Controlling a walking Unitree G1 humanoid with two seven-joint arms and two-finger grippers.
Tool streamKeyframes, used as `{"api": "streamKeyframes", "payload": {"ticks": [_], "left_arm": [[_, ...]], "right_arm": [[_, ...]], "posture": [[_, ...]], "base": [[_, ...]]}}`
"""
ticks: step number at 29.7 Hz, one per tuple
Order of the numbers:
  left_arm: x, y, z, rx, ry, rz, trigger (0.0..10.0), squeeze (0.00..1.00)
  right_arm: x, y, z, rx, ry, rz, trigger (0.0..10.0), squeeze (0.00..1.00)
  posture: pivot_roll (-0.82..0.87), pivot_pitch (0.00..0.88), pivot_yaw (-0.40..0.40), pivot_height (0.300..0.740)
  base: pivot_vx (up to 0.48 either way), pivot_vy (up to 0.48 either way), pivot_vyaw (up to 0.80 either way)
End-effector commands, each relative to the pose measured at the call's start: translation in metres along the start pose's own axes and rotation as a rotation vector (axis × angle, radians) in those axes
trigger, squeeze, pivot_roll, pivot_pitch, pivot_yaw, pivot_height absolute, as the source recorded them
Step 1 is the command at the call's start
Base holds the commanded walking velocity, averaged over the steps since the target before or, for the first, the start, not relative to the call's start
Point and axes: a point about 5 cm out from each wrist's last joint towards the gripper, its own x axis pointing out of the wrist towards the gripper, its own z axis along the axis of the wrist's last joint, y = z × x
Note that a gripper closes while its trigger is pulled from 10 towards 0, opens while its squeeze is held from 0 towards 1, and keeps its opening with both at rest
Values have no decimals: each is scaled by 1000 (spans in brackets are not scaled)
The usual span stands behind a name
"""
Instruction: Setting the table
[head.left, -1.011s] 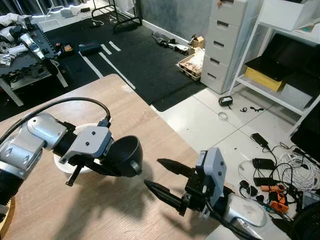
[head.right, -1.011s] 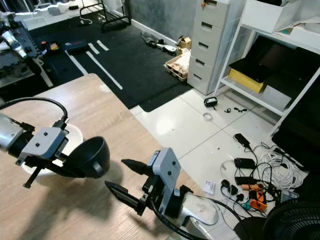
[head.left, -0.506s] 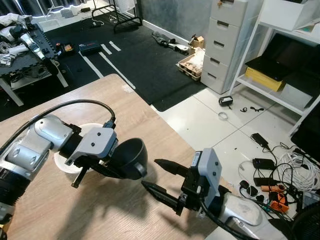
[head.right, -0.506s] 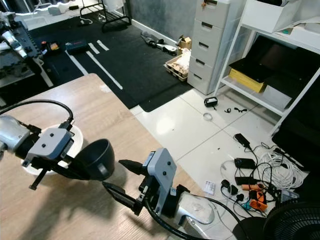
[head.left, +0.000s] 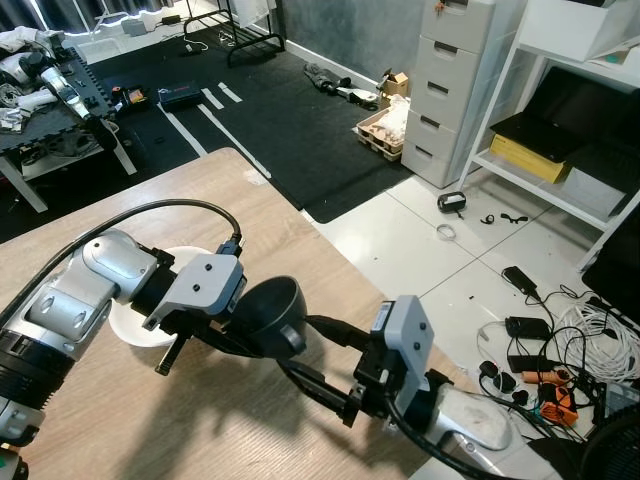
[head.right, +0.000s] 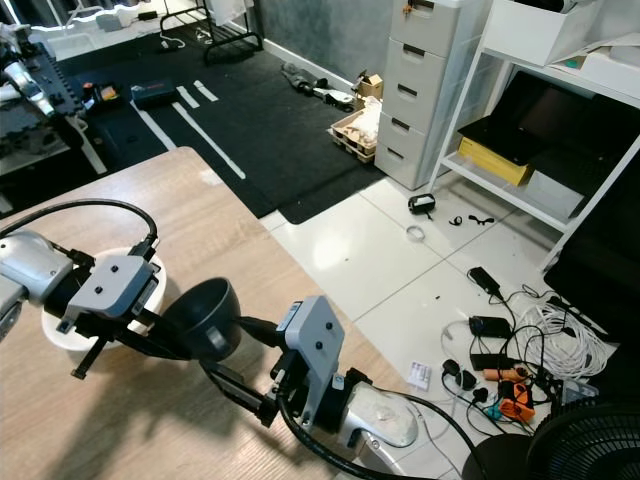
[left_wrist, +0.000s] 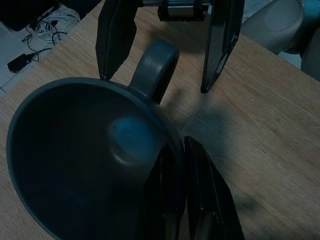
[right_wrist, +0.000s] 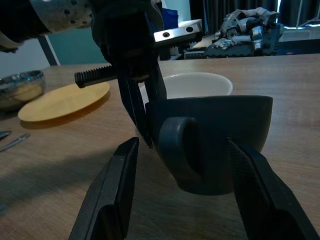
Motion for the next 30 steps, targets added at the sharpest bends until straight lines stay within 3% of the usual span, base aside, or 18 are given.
{"api": "streamKeyframes", "payload": {"ticks": [1,2,3,4,5,6,8,9,26,27,28,29,30], "left_arm": [[-1,0,3,11,0,-23,10000,0],[-1,0,3,11,0,-23,10000,0],[-1,0,3,11,-1,-23,10000,0],[-1,0,3,11,-1,-23,10000,0],[-1,0,3,11,-1,-22,10000,0],[0,0,3,10,-3,-23,10000,0],[0,0,3,10,-3,-23,10000,0],[0,0,3,9,-5,-25,10000,0],[7,3,8,1,-39,-28,10000,0],[7,3,8,1,-39,-29,10000,0],[7,3,8,1,-39,-29,10000,0],[7,3,8,0,-38,-29,10000,0],[7,3,8,0,-38,-29,10000,0]], "right_arm": [[3,6,-7,23,11,14,9020,0],[3,6,-7,23,11,14,9020,0],[4,6,-7,25,8,10,5882,0],[5,6,-7,25,6,5,3529,0],[5,6,-7,24,5,2,3529,0],[6,5,-8,22,6,-2,1176,0],[6,5,-8,22,6,-2,1176,0],[7,5,-9,16,10,-6,0,0],[19,6,-17,-18,39,-76,0,0],[20,6,-17,-22,37,-76,4275,0],[20,6,-17,-22,37,-76,4275,0],[20,6,-17,-24,36,-75,10000,0],[20,6,-17,-24,36,-75,10000,0]], "posture": [[127,190,213,740],[127,190,213,740],[128,190,213,740],[128,190,213,740],[128,190,213,740],[128,192,213,740],[128,192,213,740],[129,193,212,740],[130,195,213,740],[129,195,212,740],[129,195,212,740],[129,195,212,740],[129,195,212,740]], "base": [[0,0,0],[0,0,0],[0,0,0],[0,0,0],[0,0,0],[0,0,0],[0,0,0],[0,0,0],[0,0,0],[0,0,0],[0,0,0],[0,0,0],[0,0,0]]}}
